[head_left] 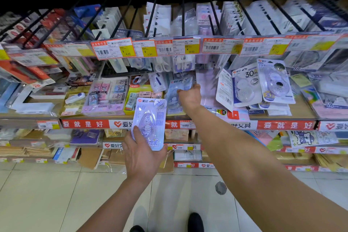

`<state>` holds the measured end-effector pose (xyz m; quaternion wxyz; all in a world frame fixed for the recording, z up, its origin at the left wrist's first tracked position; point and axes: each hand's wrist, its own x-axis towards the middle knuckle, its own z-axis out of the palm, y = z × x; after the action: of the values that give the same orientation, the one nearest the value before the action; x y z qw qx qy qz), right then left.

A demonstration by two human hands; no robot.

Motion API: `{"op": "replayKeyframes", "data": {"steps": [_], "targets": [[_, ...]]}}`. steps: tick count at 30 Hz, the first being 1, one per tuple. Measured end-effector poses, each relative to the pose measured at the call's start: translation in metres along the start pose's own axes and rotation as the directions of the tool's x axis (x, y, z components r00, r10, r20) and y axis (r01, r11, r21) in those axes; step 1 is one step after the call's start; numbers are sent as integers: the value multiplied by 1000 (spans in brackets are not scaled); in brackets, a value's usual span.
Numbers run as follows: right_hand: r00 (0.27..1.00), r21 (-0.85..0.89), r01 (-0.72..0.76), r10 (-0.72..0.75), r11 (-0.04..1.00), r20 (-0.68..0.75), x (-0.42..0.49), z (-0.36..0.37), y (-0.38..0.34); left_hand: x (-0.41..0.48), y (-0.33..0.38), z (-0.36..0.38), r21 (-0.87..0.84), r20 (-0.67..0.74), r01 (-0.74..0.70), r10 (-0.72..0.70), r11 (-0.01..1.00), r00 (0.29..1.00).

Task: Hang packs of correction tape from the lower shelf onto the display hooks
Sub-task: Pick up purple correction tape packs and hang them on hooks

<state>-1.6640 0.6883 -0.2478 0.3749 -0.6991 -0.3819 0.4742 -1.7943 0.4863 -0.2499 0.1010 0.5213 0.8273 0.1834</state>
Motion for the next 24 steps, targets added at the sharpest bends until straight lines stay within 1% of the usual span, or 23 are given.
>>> {"op": "replayKeyframes", "data": {"steps": [2, 5, 7, 9, 13, 17, 19, 21, 24], "targets": [[999, 125, -27, 22, 992, 42, -3, -8, 0, -1, 1, -2, -22, 9, 2, -2, 1000, 1000], [993, 163, -80, 64, 983, 100, -13, -27, 8, -5, 6, -8, -35, 19, 2, -1, 999, 1000], [993, 217, -96, 77, 971, 94, -21, -42, 18, -8, 10, -12, -34, 13, -12, 12, 999, 1000], [994, 250, -80, 60, 965, 88, -35, -61, 26, -11, 15, -17, -44, 13, -23, 24, 999, 1000], [990, 226, -19, -13, 974, 138, -71, -111, 29, -25, 25, -26, -89, 12, -87, 88, 992, 996], [978, 131, 138, -156, 982, 139, -101, -162, 14, -46, 40, -34, -137, 36, -164, 170, 977, 985], [964, 101, 194, -209, 976, 167, -113, -184, -1, -54, 50, -40, -196, 29, -202, 212, 960, 977], [948, 96, 240, -255, 966, 190, -123, -201, -15, -63, 60, -48, -262, 24, -221, 236, 939, 972], [950, 157, 244, -268, 957, 159, -134, -216, -35, -71, 71, -61, -312, 27, -220, 240, 924, 970]]}}
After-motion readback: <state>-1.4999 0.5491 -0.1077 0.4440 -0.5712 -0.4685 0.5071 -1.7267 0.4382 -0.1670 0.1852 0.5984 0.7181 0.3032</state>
